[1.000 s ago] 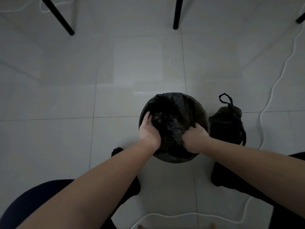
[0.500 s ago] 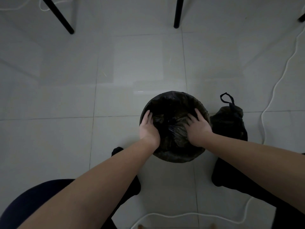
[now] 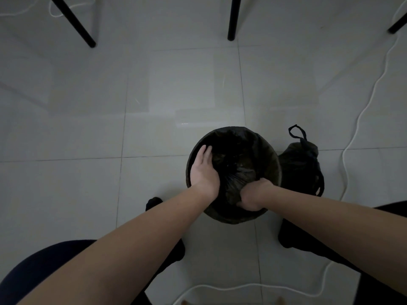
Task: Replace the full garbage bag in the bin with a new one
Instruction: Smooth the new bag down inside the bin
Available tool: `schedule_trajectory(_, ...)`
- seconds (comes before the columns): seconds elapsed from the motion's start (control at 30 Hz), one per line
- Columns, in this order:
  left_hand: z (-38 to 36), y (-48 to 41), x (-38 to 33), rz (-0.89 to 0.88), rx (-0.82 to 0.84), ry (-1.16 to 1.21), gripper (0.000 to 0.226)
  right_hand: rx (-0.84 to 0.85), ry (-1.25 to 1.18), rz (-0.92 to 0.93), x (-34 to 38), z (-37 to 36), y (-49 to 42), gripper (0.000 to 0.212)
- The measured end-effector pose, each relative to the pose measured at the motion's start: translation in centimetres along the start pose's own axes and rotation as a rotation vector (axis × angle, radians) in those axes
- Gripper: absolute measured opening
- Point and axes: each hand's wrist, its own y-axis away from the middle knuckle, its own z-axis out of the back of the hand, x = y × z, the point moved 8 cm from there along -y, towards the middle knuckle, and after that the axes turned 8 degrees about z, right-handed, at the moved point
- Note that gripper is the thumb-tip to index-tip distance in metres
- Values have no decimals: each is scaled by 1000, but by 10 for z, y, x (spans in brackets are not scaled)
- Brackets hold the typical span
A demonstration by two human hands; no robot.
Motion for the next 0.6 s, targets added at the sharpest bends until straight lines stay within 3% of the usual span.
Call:
schedule_trajectory(0.07, 2, 3, -5, -19, 34, 106, 63, -232, 33, 52, 7, 22, 9, 46)
schedule_trajectory(0.13, -8, 7, -11, -27, 145, 221, 63, -409, 171, 52, 6, 36, 16, 46)
schedule_trajectory(0.2, -23, 11, -14, -20, 226, 181, 65, -377, 302, -31, -9, 33, 13, 57)
schedule_trajectory(0.3, -37, 12, -5, -2, 208, -111, 77, -143, 347, -198, -33, 9, 8, 70)
schedule_trajectory(0.37, -32, 5, 2, 38, 141, -111, 78, -102, 283, -193, -31, -1, 4, 67)
schedule_trajectory(0.43, -20, -1, 14, 81, 34, -50, 72, -153, 169, -132, -18, 2, 3, 56)
schedule_trajectory(0.5, -5, -5, 19, 79, -80, 9, 66, -331, 158, -69, -7, 22, 8, 44)
schedule_trajectory(0.6, 4, -4, 13, 22, -98, 96, 66, -543, 285, -36, -5, 46, 14, 51)
